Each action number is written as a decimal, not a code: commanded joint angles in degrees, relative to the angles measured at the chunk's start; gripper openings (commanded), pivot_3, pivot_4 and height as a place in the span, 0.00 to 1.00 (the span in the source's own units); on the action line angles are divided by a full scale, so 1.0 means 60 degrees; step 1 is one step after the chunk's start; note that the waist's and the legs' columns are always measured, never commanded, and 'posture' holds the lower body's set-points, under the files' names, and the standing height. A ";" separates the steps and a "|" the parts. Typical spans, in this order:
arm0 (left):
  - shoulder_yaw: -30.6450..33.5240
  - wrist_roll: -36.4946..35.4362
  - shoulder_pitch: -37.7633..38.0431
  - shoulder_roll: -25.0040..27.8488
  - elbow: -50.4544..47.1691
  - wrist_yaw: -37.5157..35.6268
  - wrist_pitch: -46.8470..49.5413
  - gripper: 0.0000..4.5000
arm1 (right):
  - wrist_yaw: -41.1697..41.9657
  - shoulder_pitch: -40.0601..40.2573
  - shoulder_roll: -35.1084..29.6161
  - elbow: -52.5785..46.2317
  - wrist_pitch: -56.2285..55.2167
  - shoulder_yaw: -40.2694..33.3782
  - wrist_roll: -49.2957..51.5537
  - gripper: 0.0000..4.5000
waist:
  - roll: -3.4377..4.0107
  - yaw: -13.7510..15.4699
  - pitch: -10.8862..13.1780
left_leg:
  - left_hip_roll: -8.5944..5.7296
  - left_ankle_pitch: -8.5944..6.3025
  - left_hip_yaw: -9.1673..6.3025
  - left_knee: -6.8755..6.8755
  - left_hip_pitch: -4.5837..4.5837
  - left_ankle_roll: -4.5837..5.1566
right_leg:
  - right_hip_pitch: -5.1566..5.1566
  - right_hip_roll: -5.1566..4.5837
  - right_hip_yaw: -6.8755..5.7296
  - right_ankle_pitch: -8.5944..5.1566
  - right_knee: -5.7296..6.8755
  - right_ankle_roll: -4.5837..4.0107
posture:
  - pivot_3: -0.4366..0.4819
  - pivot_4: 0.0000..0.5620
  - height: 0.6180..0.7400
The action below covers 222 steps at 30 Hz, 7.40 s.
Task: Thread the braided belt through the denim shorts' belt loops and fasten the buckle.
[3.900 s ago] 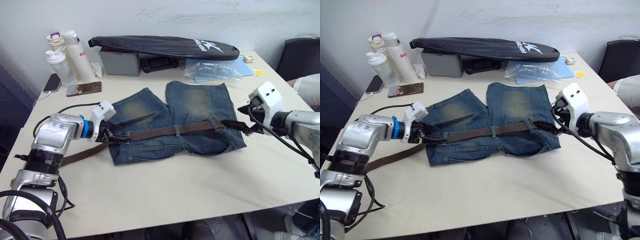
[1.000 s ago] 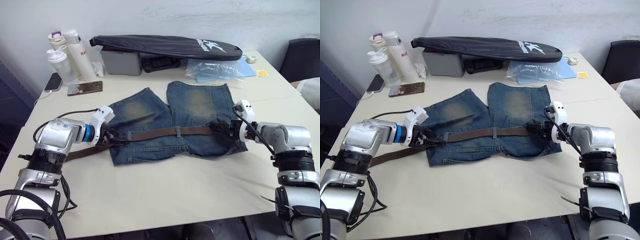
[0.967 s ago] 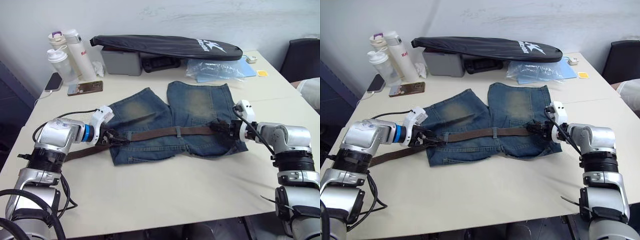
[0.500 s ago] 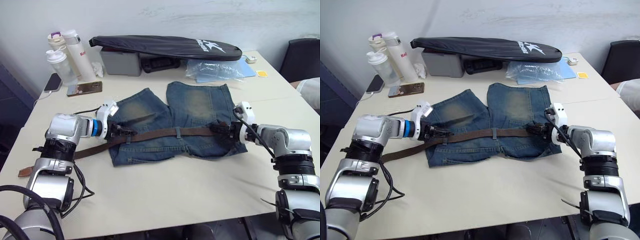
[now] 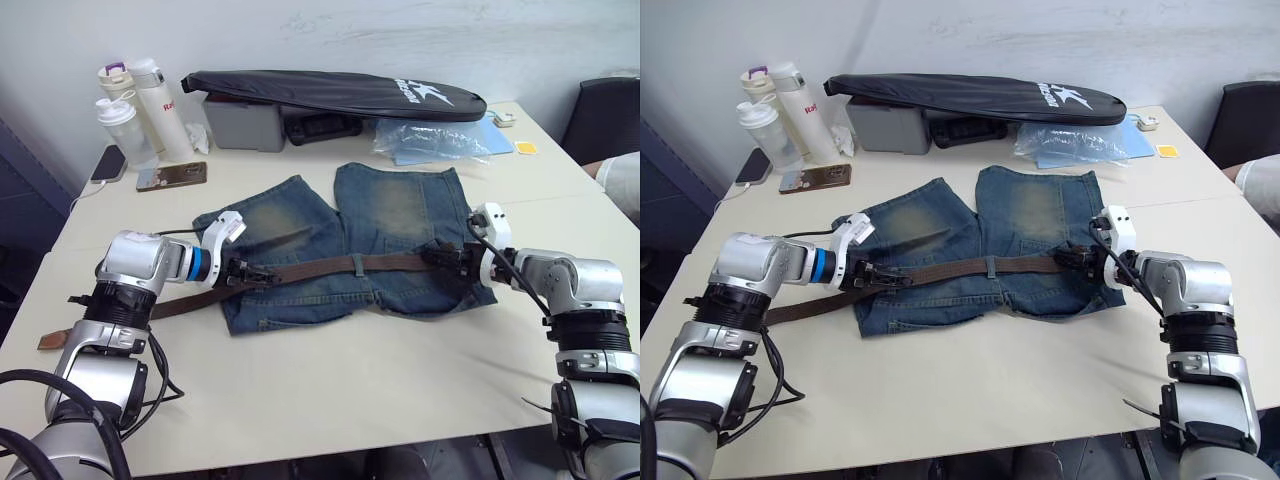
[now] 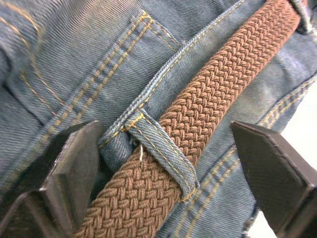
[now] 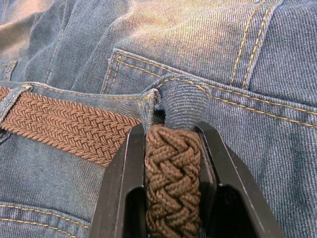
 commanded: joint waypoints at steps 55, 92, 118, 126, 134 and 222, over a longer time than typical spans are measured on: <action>0.0433 -0.0832 0.8605 0.4848 -0.5715 -0.5588 -1.0336 0.77 | -0.1605 0.9242 -0.3323 0.0589 -2.3467 -0.0499 -0.5326 1.00 | -0.0100 0.0227 -0.0077 | 0.0156 -0.0136 0.0118 0.0358 0.0000 -0.0008 | 0.0007 0.0025 0.0016 -0.0297 0.0056 -0.0279 | 0.48 0.27 0.03; -0.1739 0.0077 0.2219 0.0687 -0.3983 0.1279 -0.2657 1.00 | -0.1833 0.4144 -0.3362 -0.6545 -0.1358 0.2855 0.1381 1.00 | -0.0086 0.0320 -0.0121 | 0.0142 -0.0257 -0.0008 0.0460 -0.0042 0.0278 | -0.0014 0.0194 0.0398 -0.0309 0.0346 -0.0320 | 0.48 0.27 0.03; -0.0194 0.0870 0.2069 -0.0345 -0.3213 0.2543 -0.1773 0.00 | -0.0963 0.2113 -0.2039 -0.5696 -0.1289 0.3400 -0.1113 0.00 | -0.0063 0.0254 -0.0241 | 0.0130 -0.0277 -0.0021 0.0231 0.0054 0.0342 | 0.0115 0.0207 0.0343 -0.0355 0.0033 -0.0399 | 0.48 0.27 0.03; 0.0139 0.1812 0.0667 -0.0662 -0.0297 0.3659 -0.3796 0.00 | -0.0786 -0.0210 -0.0510 -0.2371 -0.3042 0.4201 -0.2629 0.00 | -0.0118 0.0244 -0.0193 | 0.0120 -0.0134 0.0006 0.0132 0.0017 0.0167 | 0.0004 0.0174 0.0274 -0.0246 0.0014 -0.0231 | 0.48 0.27 0.03; -0.0059 0.2271 -0.0831 -0.0749 0.2337 0.3362 -0.5410 0.00 | -0.0543 -0.2106 0.0740 0.1714 -0.5268 0.4325 -0.3805 0.00 | -0.0105 0.0178 -0.0201 | 0.0124 -0.0130 0.0021 0.0155 -0.0042 0.0161 | -0.0168 0.0166 0.0227 -0.0142 0.0201 -0.0172 | 0.48 0.27 0.03; 1.1429 -0.8174 0.7296 -0.0427 0.0113 0.8118 0.3896 0.99 | 0.4823 -0.2009 -0.1669 -0.5330 -0.2739 0.2979 0.0153 1.00 | 0.0129 0.0410 -0.0013 | -0.0021 -0.0255 -0.0276 -0.0350 0.0378 -0.0360 | 0.0167 -0.0015 -0.0129 0.0084 -0.0453 -0.0108 | 0.48 0.27 0.03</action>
